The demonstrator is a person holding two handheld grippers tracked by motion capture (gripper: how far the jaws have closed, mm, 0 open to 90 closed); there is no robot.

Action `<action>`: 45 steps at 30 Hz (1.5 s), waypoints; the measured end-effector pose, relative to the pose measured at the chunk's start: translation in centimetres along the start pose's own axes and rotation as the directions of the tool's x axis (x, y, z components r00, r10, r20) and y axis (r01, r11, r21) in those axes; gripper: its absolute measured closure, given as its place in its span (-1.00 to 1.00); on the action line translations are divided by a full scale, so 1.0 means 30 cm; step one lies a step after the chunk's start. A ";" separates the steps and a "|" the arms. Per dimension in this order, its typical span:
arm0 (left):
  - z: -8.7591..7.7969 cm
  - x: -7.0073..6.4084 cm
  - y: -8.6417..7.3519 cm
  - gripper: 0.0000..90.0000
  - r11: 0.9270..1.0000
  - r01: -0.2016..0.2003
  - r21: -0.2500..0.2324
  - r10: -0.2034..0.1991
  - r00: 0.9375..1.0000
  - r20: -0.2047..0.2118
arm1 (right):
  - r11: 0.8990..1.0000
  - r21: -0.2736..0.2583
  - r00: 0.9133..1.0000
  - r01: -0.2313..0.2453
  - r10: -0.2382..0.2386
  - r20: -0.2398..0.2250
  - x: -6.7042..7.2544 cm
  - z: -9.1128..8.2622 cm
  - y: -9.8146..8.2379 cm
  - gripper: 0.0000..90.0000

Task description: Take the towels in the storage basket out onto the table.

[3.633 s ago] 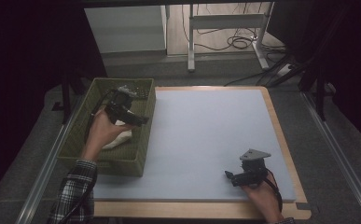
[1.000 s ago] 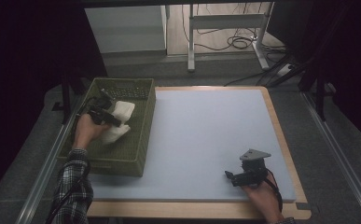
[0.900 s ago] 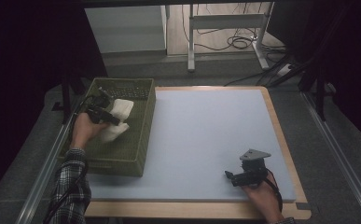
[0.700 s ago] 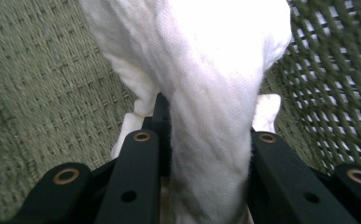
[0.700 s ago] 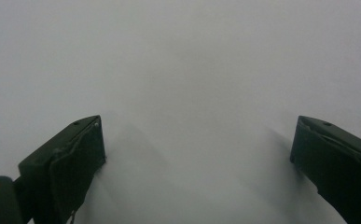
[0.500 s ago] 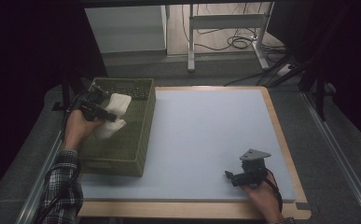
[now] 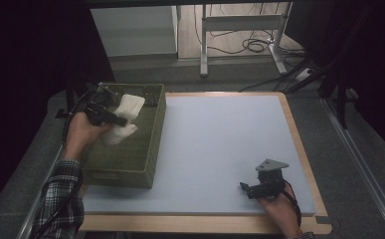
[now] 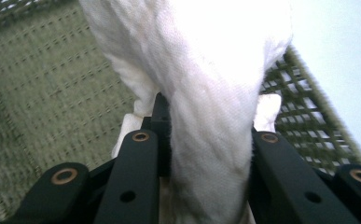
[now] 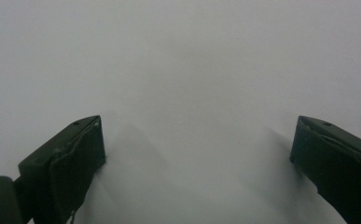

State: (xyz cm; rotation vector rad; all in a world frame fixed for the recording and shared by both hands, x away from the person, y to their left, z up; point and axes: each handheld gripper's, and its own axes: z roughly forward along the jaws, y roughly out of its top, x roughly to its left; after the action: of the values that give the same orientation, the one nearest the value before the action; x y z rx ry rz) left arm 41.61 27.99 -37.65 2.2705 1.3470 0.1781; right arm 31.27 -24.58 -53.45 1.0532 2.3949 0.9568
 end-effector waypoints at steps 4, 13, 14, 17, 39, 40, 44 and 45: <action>-0.014 -0.033 0.022 0.60 1.000 -0.020 -0.003 0.021 1.000 0.009 | 1.000 0.000 1.000 0.000 0.000 0.000 0.000 0.000 0.000 -0.93; -0.024 -0.096 0.075 0.59 0.998 -0.065 -0.002 0.065 0.998 0.027 | 1.000 0.000 1.000 0.000 0.000 0.001 0.000 0.000 0.000 -0.93; -0.023 -0.102 0.080 0.59 0.998 -0.069 -0.003 0.069 0.997 0.031 | 1.000 0.000 1.000 0.000 0.000 0.001 0.000 0.000 0.000 -0.93; -0.019 -0.137 0.107 0.59 0.996 -0.091 0.002 0.091 0.995 0.037 | 1.000 0.000 1.000 0.000 0.000 0.000 0.000 0.000 0.000 -0.93; 0.065 -0.328 0.250 0.58 0.982 -0.187 0.006 0.186 0.980 0.072 | 1.000 0.001 1.000 0.000 0.000 -0.001 0.000 0.000 0.000 -0.93; 0.065 -0.328 0.250 0.58 0.982 -0.187 0.006 0.186 0.980 0.072 | 1.000 0.001 1.000 0.000 0.000 -0.001 0.000 0.000 0.000 -0.93; 0.091 -0.372 0.278 0.57 0.978 -0.209 0.009 0.208 0.975 0.076 | 1.000 0.001 1.000 -0.001 0.001 -0.001 0.000 0.000 0.000 -0.93; 0.096 -0.382 0.283 0.57 0.977 -0.215 0.010 0.214 0.974 0.079 | 1.000 0.001 1.000 -0.001 0.001 -0.002 0.000 0.000 0.000 -0.93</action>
State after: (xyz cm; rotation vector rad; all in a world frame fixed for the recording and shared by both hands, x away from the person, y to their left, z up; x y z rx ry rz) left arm 43.55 13.90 -34.61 2.4106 1.0672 0.1490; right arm 31.27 -24.57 -53.45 1.0543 2.3965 0.9573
